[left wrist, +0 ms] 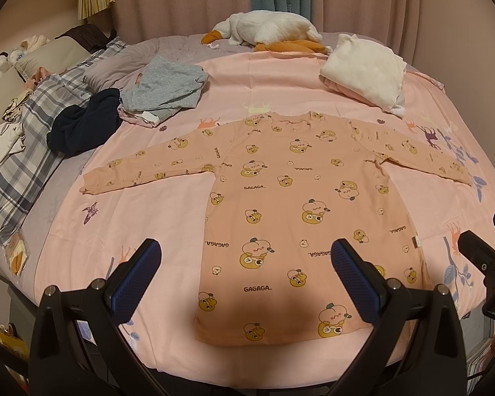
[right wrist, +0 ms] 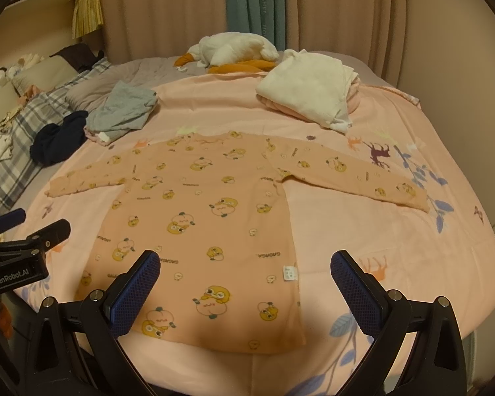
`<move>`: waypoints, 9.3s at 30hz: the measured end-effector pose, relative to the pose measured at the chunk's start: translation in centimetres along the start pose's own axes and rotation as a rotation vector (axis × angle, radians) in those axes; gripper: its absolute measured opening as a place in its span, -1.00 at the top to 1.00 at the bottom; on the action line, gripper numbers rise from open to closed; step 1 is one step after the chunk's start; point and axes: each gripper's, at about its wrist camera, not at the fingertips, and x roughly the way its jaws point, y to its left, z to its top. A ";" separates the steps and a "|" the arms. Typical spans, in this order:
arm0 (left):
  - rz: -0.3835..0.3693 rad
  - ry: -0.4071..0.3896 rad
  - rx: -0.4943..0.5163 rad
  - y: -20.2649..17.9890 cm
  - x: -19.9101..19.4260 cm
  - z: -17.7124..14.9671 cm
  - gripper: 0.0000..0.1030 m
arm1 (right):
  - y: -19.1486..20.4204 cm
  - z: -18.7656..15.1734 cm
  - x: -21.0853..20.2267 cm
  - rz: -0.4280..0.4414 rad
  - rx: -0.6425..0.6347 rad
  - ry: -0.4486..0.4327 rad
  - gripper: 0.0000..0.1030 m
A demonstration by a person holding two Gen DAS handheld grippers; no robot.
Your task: Fold small clothes
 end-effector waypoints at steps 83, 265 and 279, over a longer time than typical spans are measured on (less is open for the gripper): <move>-0.063 0.129 -0.447 15.7 16.2 7.2 -0.98 | 4.6 22.0 17.9 0.106 -0.033 -0.076 0.78; -0.171 -0.004 -0.407 15.0 17.6 6.7 -0.54 | -4.8 15.3 19.9 0.233 0.163 -0.022 0.85; -0.224 0.027 -0.183 8.2 21.7 10.3 -0.44 | -8.6 12.9 22.0 0.155 0.202 0.046 0.85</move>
